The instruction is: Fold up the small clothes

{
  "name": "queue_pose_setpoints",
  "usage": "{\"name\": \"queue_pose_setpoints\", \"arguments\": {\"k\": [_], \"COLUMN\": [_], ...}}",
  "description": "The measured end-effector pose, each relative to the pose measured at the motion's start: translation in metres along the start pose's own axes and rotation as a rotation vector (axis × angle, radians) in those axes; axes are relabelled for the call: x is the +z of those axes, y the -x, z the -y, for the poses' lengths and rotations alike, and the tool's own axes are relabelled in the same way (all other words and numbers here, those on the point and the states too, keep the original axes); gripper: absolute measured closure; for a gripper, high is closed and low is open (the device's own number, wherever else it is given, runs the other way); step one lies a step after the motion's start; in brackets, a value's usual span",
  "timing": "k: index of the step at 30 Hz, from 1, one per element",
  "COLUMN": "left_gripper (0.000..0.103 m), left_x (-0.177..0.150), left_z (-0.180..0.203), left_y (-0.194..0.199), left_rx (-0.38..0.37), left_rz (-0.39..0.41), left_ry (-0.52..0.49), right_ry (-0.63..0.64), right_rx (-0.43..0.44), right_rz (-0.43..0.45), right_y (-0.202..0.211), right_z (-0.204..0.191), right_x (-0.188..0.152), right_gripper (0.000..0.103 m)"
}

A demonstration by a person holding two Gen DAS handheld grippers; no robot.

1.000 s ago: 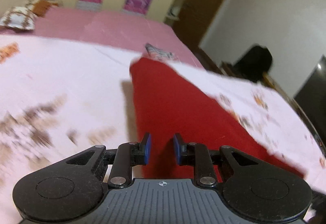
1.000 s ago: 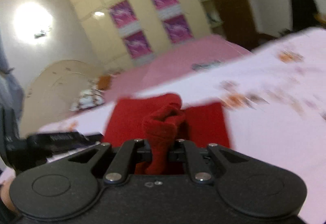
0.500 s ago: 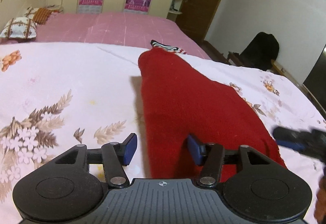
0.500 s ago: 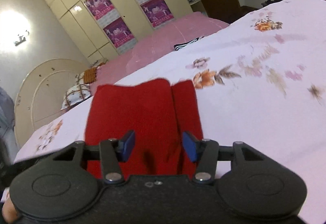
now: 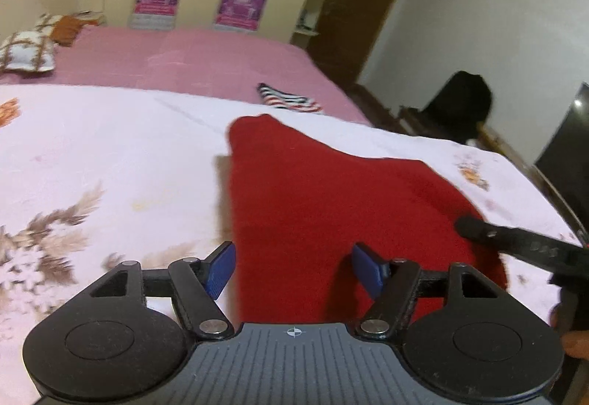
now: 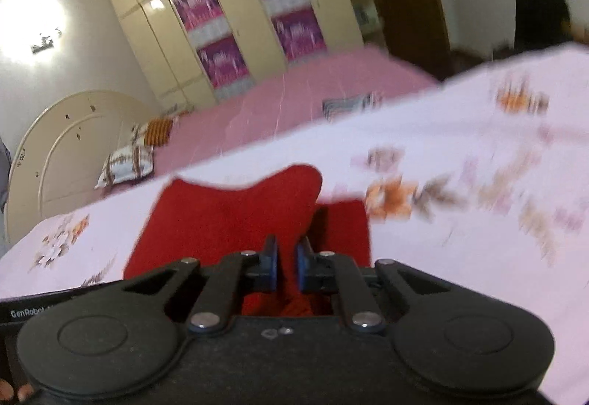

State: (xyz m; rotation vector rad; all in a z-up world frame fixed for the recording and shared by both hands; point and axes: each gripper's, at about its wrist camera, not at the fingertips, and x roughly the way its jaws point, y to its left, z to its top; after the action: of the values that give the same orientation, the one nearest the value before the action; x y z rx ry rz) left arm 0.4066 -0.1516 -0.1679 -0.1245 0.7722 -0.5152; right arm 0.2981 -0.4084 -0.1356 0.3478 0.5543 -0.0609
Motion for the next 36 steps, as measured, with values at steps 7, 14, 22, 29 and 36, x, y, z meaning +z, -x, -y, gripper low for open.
{"name": "queue_pose_setpoints", "arguments": {"k": [7, 14, 22, 29, 36], "left_gripper": [0.013, 0.013, 0.013, 0.013, 0.006], "left_x": [-0.01, 0.011, 0.039, 0.029, 0.028], "left_z": [-0.006, -0.002, -0.003, 0.007, 0.012], "left_y": [-0.02, 0.001, -0.053, -0.097, -0.094], "left_rx": [0.023, 0.022, 0.065, 0.044, 0.069], "left_rz": [-0.079, 0.006, -0.049, -0.108, -0.097], "left_ry": [0.043, -0.013, -0.021, -0.003, -0.02], "right_ry": [0.012, 0.047, 0.158, 0.306, 0.249], "right_rx": [-0.184, -0.139, -0.096, -0.268, -0.272], "right_rz": [-0.105, 0.011, -0.033, -0.071, -0.063], "right_y": [-0.027, -0.004, -0.059, -0.097, -0.095], "right_z": [0.023, 0.0, -0.04, -0.03, -0.018], "right_x": [-0.026, 0.005, 0.023, -0.009, -0.011], "right_gripper": [0.094, 0.078, 0.079, 0.08, 0.08]}}
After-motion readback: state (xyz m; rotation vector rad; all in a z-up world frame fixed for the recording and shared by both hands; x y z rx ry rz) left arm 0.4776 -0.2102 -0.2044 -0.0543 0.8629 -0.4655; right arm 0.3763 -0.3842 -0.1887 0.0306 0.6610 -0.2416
